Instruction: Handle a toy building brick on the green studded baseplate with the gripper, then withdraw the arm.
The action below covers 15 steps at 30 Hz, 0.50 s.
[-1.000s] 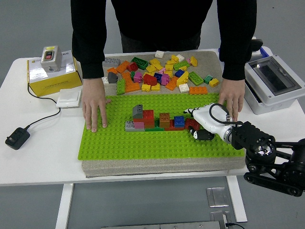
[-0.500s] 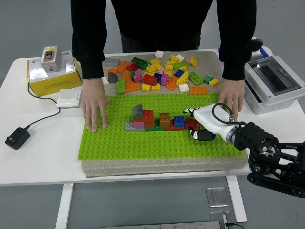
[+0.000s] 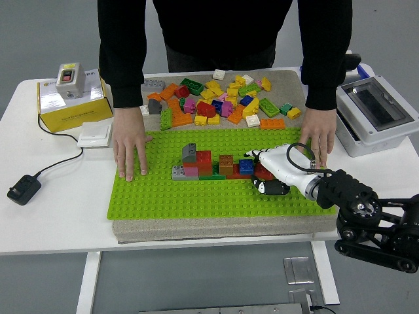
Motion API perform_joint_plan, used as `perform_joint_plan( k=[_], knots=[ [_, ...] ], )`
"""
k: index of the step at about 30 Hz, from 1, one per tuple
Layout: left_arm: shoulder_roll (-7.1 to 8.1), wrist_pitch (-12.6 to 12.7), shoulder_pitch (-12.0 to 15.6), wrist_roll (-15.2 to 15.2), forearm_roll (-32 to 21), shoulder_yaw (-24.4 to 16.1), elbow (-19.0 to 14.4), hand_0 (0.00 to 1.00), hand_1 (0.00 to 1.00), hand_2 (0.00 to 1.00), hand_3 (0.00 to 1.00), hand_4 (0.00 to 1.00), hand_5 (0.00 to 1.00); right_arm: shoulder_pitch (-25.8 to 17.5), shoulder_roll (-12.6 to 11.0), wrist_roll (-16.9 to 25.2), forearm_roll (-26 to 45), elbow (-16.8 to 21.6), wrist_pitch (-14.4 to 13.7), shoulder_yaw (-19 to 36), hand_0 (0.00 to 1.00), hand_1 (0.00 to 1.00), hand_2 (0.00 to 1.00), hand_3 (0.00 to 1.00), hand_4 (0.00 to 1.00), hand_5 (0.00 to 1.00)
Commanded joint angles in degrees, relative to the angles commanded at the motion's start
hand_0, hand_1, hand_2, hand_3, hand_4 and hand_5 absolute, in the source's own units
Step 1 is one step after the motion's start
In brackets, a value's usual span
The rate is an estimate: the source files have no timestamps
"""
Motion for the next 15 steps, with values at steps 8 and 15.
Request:
perform_joint_plan(
  k=[8,15],
  knots=[
    [0.03,0.0,0.0,-0.1,0.2,-0.2,0.0,0.689,0.636,0.549,0.635,0.12,0.641,-0.2,-0.2,0.3,1.0,-1.2,0.1,0.3,0.107,0.169,0.725,0.876,0.476,0.411],
    [-0.05,-0.1,0.0,-0.2,0.1,-0.2,0.0,0.689,0.636,0.549,0.635,0.119,0.641,-0.2,0.0,0.6,1.5,-1.8,0.1,0.1,0.108,0.169,0.725,0.878,0.5,0.424]
  ],
)
